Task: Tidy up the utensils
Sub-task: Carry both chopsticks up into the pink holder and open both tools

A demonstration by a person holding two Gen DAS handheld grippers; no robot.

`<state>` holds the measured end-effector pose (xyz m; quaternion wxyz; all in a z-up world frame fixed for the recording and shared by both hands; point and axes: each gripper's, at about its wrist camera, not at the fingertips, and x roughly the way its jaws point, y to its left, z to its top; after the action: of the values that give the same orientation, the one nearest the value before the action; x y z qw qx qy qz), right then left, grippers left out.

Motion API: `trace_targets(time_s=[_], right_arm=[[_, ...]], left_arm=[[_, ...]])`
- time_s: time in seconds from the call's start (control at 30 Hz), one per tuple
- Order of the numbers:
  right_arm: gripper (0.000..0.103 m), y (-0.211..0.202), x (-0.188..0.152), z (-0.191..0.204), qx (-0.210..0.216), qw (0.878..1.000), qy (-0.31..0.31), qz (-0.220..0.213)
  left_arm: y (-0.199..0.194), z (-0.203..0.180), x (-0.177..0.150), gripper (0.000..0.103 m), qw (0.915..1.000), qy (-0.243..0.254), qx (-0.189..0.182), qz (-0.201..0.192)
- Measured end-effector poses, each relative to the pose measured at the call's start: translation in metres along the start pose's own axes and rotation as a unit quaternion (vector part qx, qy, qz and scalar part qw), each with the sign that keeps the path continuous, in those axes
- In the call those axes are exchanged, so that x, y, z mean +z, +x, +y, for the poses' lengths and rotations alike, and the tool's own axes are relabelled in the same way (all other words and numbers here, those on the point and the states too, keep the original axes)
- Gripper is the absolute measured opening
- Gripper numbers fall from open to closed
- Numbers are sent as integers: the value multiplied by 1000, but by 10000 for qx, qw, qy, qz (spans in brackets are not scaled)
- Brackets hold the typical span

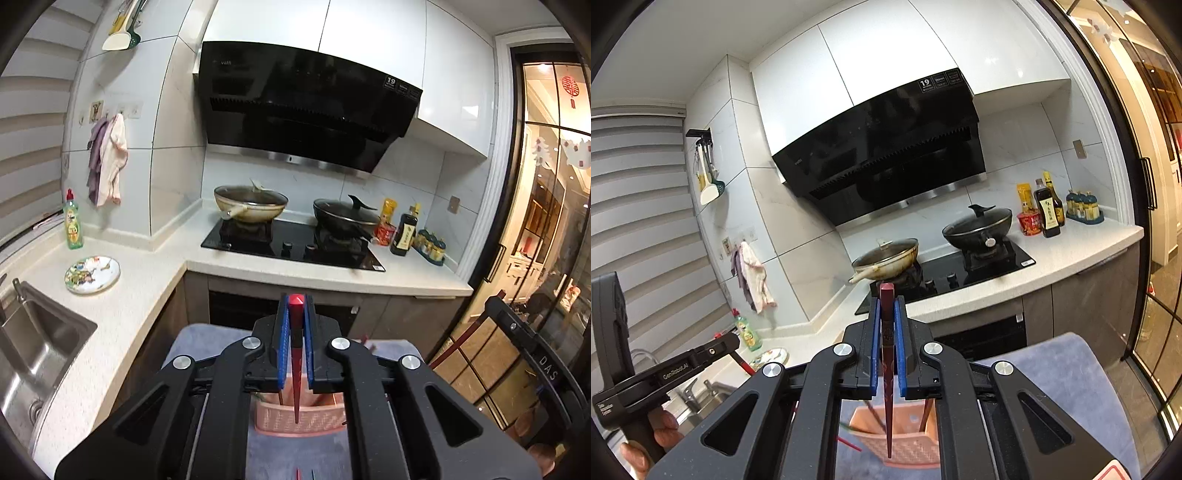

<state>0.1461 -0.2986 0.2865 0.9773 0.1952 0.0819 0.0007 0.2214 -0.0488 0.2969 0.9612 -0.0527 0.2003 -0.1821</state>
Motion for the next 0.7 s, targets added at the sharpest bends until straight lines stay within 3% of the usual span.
trace_targets(time_s=[0.17, 0.7], right_arm=[[7, 39, -1, -2, -79, 9999, 22, 95], [9, 96, -70, -27, -424, 9941, -99, 998]], left_arm=[[31, 0, 9, 7, 9998, 136, 70, -104], [104, 29, -47, 7, 9966, -128, 171, 794]])
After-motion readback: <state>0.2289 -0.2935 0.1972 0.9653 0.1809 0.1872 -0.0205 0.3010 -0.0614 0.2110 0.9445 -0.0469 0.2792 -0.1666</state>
